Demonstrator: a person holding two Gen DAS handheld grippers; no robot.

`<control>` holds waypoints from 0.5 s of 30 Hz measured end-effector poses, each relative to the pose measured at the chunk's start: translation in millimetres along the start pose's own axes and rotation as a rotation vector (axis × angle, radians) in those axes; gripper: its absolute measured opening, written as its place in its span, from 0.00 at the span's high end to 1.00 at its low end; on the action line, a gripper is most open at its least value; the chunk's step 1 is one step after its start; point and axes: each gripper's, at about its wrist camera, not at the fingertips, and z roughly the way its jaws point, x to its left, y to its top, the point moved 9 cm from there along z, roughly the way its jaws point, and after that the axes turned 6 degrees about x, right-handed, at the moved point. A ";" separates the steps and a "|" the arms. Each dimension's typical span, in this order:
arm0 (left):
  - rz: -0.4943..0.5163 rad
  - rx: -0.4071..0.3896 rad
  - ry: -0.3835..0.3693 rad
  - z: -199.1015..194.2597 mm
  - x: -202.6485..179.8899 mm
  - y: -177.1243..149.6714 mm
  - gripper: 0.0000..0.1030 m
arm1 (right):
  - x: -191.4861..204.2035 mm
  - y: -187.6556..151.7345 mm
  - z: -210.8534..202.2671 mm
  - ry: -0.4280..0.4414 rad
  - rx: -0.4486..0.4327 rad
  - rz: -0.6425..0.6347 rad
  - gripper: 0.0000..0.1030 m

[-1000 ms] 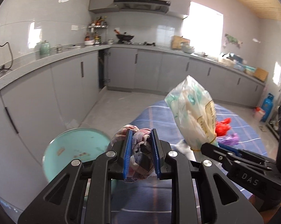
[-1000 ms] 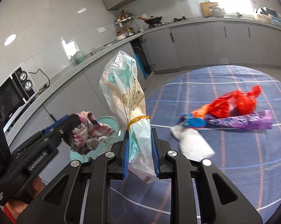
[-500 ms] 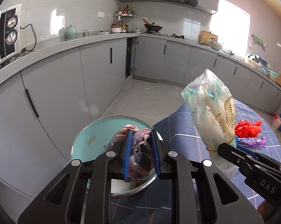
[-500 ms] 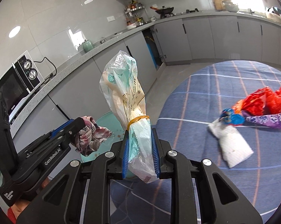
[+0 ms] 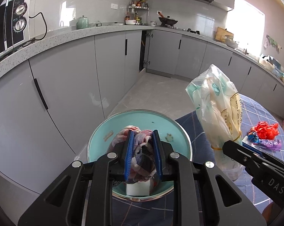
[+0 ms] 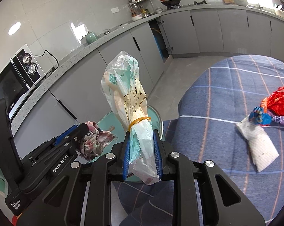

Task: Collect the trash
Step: 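Carry the cloth and tied bag over the teal bin with both tools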

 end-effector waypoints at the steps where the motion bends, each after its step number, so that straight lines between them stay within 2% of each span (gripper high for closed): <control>1: -0.003 0.002 0.001 1.2 2.5 -0.5 0.79 | 1.1 0.0 1.8 0.000 0.002 -0.001 0.77; 15: -0.025 0.059 0.019 20.1 23.5 -8.2 0.79 | 10.8 -0.6 43.0 -0.024 0.056 -0.006 0.77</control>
